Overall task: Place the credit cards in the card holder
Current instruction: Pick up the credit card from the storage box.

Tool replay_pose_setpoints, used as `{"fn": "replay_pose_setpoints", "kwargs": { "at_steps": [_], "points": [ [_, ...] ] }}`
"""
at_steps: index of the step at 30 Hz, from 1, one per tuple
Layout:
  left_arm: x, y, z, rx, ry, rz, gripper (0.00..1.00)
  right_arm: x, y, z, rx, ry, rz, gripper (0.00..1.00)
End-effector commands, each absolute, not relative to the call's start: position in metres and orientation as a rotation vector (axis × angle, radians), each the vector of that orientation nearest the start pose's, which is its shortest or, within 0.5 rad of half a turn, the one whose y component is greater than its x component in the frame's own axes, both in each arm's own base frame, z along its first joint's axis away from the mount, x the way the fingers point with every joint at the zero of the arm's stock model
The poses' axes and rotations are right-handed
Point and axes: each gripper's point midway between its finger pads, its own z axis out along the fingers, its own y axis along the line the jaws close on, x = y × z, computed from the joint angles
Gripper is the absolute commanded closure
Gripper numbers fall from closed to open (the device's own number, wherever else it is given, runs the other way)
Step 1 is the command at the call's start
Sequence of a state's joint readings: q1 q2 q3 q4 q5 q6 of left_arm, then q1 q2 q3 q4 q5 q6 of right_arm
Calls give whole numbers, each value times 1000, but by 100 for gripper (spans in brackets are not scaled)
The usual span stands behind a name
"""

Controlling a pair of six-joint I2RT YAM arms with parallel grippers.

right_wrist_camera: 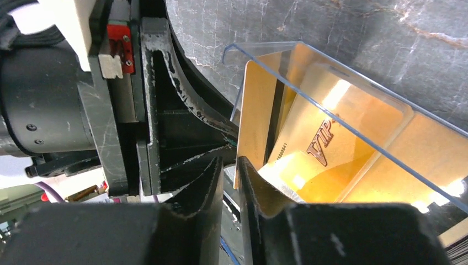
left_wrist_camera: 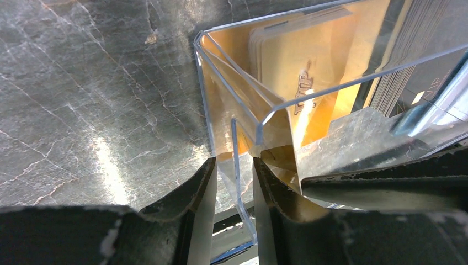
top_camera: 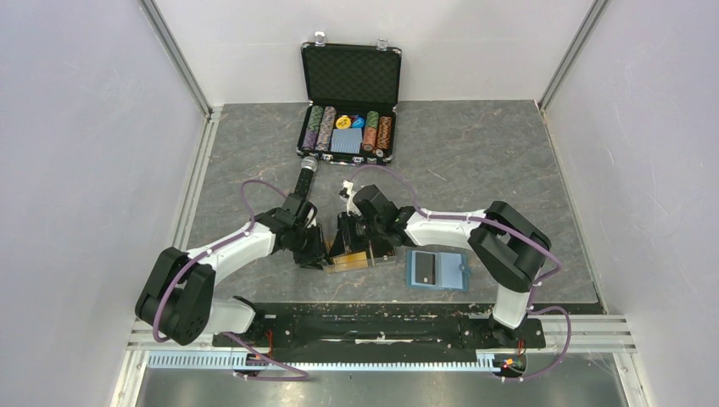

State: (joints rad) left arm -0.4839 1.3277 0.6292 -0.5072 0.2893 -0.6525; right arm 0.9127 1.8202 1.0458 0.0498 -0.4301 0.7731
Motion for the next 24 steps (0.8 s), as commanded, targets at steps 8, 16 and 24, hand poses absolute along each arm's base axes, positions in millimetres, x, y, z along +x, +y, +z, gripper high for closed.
{"fn": "replay_pose_setpoints", "kwargs": {
  "at_steps": [8,16,24],
  "points": [
    [180,-178,32,-88,2889,-648,64,200,410,65,-491,2571,1172,64],
    [183,-173,38,-80,2871,-610,62,203,408,70,-510,2567,1134,100],
    [202,-171,77,-66,2746,-582,50,212,409,111,-504,2463,1174,100]
  ]
}}
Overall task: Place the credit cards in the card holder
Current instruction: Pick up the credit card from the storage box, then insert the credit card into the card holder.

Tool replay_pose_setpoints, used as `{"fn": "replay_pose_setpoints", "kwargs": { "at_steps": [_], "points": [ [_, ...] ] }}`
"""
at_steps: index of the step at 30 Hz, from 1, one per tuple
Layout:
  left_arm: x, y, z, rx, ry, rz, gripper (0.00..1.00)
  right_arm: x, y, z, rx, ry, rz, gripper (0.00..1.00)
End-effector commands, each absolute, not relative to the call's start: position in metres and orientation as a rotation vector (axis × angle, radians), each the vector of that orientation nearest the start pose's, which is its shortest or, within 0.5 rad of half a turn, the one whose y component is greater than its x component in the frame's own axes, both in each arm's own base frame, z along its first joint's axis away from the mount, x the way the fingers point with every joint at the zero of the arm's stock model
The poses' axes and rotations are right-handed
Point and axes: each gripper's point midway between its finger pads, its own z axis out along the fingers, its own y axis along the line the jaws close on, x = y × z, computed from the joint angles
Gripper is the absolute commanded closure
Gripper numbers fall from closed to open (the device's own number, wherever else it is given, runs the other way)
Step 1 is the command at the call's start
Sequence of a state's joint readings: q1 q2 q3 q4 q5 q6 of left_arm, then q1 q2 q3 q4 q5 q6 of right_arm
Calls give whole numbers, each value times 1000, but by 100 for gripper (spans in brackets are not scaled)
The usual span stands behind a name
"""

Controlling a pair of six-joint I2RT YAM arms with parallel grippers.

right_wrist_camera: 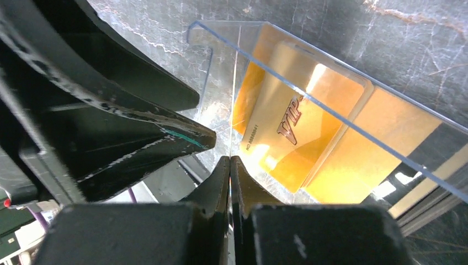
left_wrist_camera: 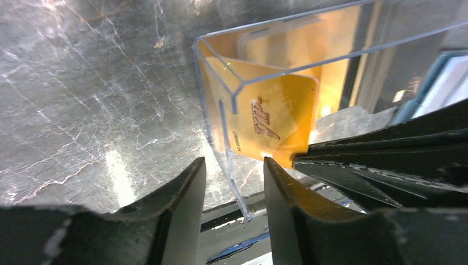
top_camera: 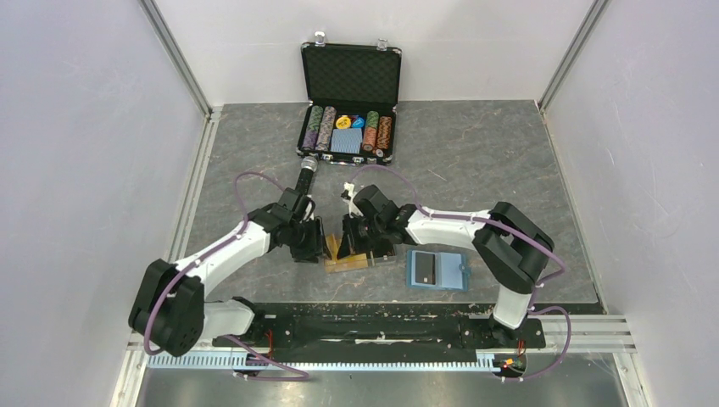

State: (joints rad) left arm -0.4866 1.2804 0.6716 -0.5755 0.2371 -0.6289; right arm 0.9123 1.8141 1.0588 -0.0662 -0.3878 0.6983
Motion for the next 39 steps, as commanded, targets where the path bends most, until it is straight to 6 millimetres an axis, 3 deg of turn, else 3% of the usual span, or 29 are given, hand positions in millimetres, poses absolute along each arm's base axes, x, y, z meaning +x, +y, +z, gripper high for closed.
{"fn": "replay_pose_setpoints", "kwargs": {
  "at_steps": [1,11,17,25,33,39],
  "points": [
    [206,-171,85,-65,2718,-588,47,213,408,117,-497,2451,1176,100],
    [226,-185,157,-52,2473,-732,38,220,379,161,-461,2371,1177,100],
    [225,-220,189,-18,2292,-1070,29,219,348,187,-410,2305,1266,100],
    [219,-252,219,32,2080,-1423,29,212,307,219,-327,2199,1432,100],
    [207,-271,243,110,1912,-1717,33,202,297,232,-347,2157,1489,100],
    [206,-273,242,114,1905,-1745,43,199,295,230,-353,2150,1514,100]
  ]
}}
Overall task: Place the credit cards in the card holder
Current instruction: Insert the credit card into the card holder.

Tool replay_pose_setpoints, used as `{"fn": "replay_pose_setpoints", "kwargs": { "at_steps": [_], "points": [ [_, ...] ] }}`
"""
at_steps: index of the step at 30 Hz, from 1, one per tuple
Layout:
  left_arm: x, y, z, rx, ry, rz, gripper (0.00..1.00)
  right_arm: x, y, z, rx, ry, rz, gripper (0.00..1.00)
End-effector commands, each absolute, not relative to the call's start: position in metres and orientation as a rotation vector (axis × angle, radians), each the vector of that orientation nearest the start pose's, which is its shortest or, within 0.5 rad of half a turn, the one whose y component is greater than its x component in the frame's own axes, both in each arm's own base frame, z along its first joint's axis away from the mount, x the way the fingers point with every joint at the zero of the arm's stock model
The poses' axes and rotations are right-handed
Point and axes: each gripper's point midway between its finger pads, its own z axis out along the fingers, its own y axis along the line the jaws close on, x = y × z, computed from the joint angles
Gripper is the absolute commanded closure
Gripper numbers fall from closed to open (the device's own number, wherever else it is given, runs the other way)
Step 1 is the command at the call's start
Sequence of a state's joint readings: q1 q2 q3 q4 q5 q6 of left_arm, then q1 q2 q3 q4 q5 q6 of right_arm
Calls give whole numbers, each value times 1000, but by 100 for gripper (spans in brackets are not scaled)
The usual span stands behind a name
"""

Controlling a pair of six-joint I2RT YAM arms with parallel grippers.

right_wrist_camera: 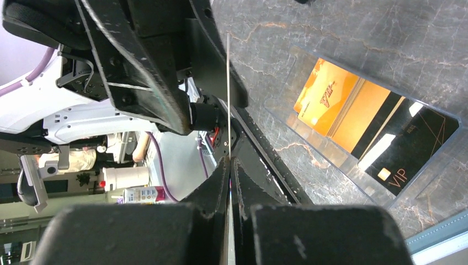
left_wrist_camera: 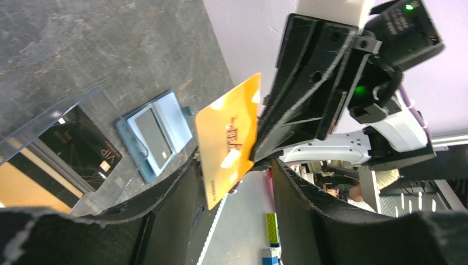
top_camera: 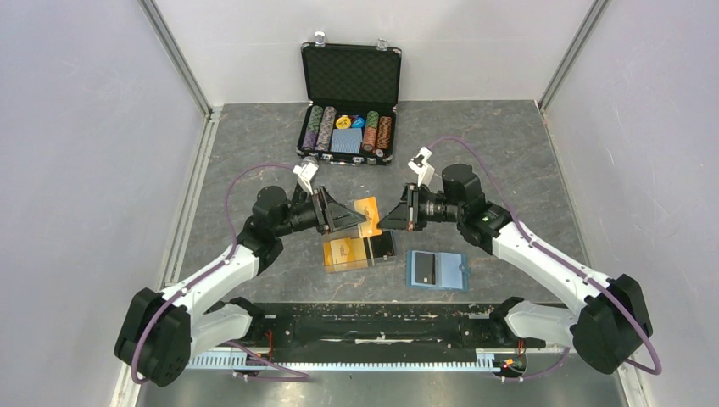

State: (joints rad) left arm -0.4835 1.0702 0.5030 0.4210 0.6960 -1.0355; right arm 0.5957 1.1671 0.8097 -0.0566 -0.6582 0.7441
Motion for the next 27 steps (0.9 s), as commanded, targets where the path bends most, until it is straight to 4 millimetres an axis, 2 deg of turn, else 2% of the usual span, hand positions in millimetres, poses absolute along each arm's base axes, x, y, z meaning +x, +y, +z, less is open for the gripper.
{"fn": "replay_pose_setpoints", "kwargs": {
  "at_steps": [1,3,7,10,12,16,18,21,22,24,27],
  "points": [
    [206,-273,241,116,1907,-1746,44,199,295,229,-353,2154,1515,100],
    [205,-273,243,126,1900,-1753,51,199,296,230,-357,2142,1529,100],
    [204,-275,246,150,1899,-1769,55,197,297,226,-355,2142,1557,100],
    [204,-277,245,161,1907,-1783,63,195,298,224,-352,2147,1576,100],
    [204,-278,245,169,1916,-1788,71,195,299,223,-351,2148,1583,100],
    [205,-280,239,182,1949,-1776,97,195,299,222,-352,2149,1577,100],
    [207,-280,236,178,1971,-1754,98,198,295,217,-338,2158,1546,92],
    [209,-282,226,176,2035,-1688,98,207,279,204,-276,2181,1443,62],
    [210,-282,222,172,2066,-1657,98,208,270,195,-247,2216,1398,53],
    [210,-284,210,156,2129,-1608,98,215,248,172,-187,2283,1275,43],
    [209,-291,195,126,2197,-1581,98,218,205,130,-106,2428,1042,33]
  ]
}}
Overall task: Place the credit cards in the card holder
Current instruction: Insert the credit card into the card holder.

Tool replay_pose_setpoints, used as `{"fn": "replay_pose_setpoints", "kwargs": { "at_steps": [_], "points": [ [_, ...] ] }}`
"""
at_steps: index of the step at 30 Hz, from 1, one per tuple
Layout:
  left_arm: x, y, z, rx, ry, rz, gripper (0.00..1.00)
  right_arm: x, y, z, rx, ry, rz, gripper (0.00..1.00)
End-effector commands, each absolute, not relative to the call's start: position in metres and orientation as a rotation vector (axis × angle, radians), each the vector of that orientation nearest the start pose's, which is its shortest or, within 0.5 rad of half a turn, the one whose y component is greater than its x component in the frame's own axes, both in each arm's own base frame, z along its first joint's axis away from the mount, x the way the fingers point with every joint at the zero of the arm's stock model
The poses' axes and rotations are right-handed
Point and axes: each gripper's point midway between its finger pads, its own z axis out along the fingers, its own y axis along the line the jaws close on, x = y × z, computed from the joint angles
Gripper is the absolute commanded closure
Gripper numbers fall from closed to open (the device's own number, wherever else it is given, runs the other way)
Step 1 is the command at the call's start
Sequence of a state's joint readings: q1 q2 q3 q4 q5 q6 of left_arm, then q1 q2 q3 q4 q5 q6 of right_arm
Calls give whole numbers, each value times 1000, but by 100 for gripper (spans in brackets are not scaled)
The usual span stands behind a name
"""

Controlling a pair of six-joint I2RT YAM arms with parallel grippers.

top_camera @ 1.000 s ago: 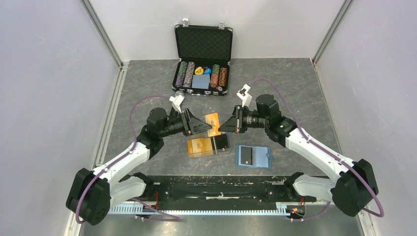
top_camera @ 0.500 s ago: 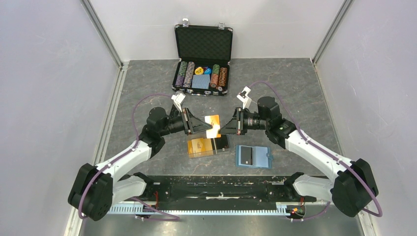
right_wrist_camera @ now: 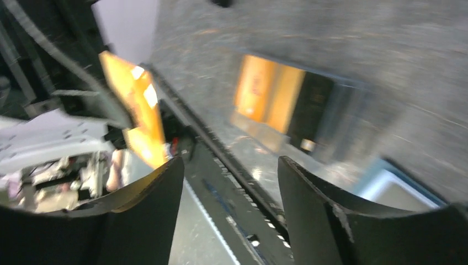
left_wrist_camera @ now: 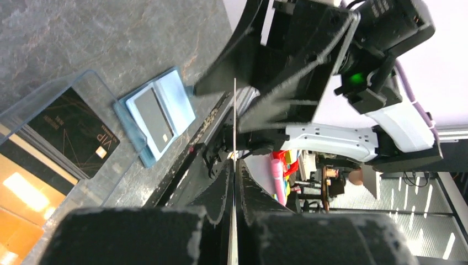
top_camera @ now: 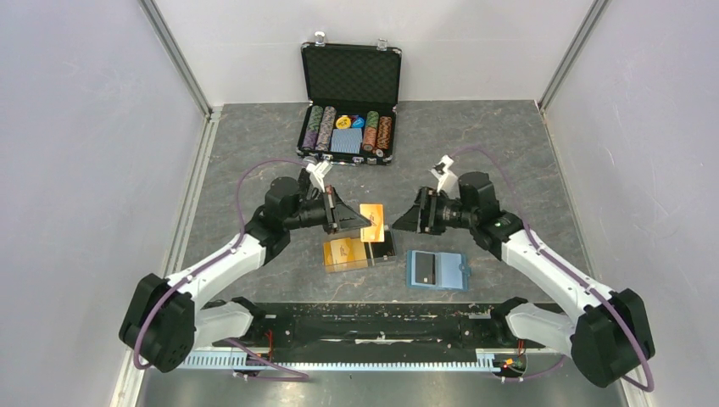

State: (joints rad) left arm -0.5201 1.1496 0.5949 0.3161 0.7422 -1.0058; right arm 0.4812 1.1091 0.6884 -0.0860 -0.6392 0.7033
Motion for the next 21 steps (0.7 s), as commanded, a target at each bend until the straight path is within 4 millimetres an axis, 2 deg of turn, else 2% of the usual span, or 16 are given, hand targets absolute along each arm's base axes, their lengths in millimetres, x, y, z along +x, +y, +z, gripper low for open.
{"fn": "replay_pose_setpoints", "kwargs": {
  "at_steps": [1,4,6,10,14,21],
  "points": [
    [208,-295,190,112,2217,-1577,98,218,189,116,-74,2481,950,31],
    [204,-309,176,94,2275,-1559,98,208,139,80,-29,2646,645,23],
    [200,-321,167,91,2318,-1549,98,201,105,64,22,2721,456,20],
    [191,-350,151,95,2382,-1528,98,191,64,51,105,2766,261,19],
    [183,-378,134,124,2438,-1513,98,181,55,38,178,2788,281,19],
    [174,-420,107,179,2499,-1502,98,156,80,6,243,2824,524,24]
  ]
}}
